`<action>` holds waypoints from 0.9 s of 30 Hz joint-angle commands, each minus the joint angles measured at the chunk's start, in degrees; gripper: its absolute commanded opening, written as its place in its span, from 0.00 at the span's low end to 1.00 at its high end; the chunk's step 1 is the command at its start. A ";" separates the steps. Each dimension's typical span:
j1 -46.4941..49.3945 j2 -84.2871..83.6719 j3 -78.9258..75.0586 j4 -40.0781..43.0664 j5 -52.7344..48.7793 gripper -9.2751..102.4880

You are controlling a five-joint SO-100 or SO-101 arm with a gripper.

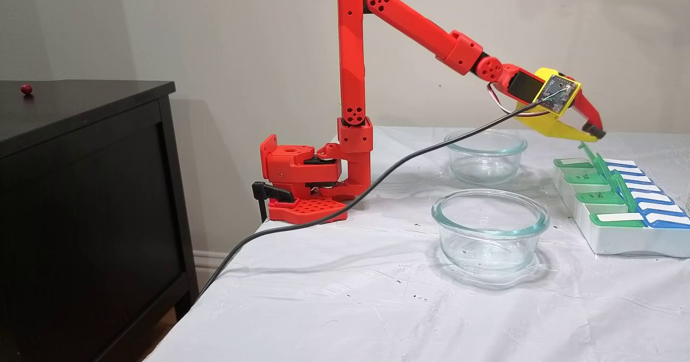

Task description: Sort medicines into box.

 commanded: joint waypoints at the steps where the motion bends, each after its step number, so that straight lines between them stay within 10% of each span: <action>1: -0.70 4.48 -5.01 6.06 -0.18 0.08; 27: -1.49 -8.88 -7.73 25.66 0.70 0.08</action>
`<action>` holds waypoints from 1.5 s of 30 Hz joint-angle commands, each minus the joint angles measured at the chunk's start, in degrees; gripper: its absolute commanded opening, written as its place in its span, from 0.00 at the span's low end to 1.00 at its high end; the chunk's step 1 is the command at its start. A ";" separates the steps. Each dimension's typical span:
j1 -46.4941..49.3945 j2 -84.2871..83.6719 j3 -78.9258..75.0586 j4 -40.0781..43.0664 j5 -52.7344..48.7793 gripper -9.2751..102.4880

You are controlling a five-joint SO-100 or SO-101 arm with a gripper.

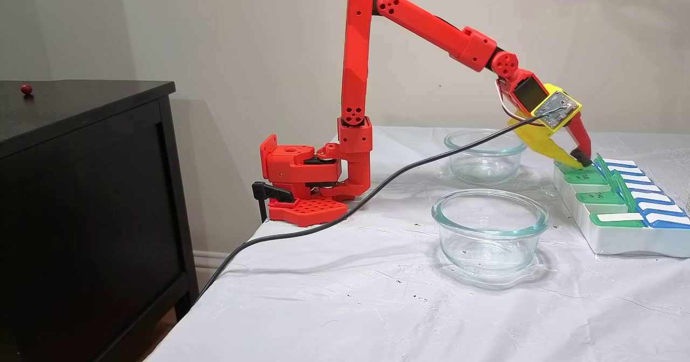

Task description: Sort medicines into box.

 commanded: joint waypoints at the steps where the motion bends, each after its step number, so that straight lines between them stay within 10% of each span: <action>1: -0.97 1.23 1.41 2.02 -1.76 0.08; 16: -2.99 10.37 7.03 3.78 -9.05 0.08; 29: 14.85 32.61 -3.16 -3.52 -3.43 0.08; 36: 14.06 24.43 1.32 -18.02 -5.27 0.08; 45: 12.04 16.26 0.26 -11.87 -6.77 0.08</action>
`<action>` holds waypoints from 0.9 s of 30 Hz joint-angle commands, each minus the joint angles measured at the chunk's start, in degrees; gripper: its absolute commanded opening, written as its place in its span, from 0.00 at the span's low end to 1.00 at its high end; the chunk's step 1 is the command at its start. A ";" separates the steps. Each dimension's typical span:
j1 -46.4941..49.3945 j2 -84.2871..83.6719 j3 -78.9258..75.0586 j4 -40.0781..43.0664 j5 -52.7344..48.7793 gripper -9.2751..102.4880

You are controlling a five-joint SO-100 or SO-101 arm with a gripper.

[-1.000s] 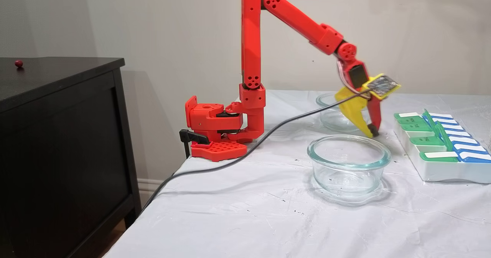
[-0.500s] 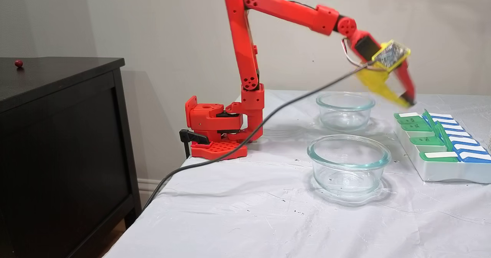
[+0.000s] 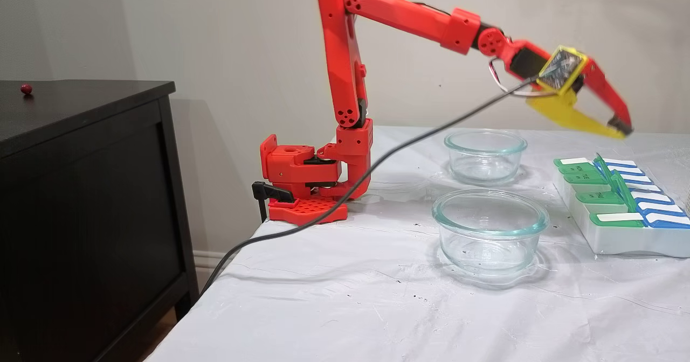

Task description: Sort medicines into box.

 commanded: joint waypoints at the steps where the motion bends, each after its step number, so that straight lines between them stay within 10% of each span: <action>1: -2.02 2.72 -1.85 2.72 -0.26 0.08; 27: -0.35 -1.58 -2.29 21.09 0.35 0.08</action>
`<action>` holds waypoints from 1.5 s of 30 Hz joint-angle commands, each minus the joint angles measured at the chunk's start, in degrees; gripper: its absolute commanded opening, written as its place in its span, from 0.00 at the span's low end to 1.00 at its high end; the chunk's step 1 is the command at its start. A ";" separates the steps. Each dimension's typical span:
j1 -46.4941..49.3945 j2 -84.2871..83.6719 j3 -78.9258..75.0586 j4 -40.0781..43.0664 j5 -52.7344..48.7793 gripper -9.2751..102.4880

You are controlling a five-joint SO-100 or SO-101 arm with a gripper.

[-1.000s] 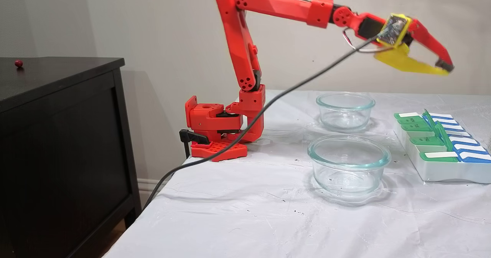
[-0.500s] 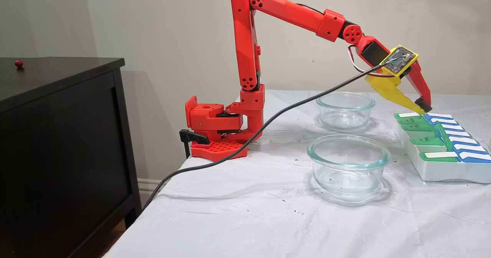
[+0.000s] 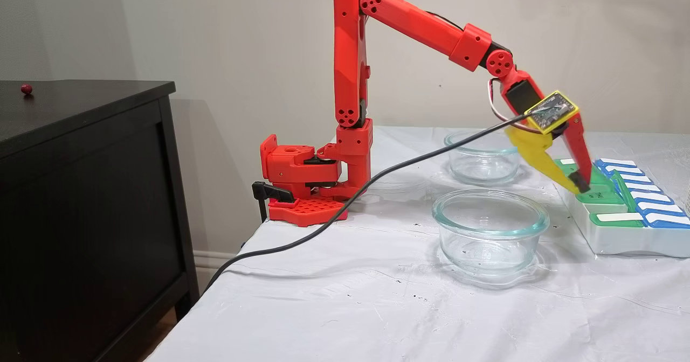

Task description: Sort medicines into box.

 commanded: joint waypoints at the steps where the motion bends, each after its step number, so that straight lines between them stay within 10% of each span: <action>1: -1.32 3.96 -1.76 0.79 0.18 0.08; 30: -2.20 7.38 3.25 -27.51 -1.85 0.08; 45: -3.08 6.06 1.85 -16.44 -3.16 0.08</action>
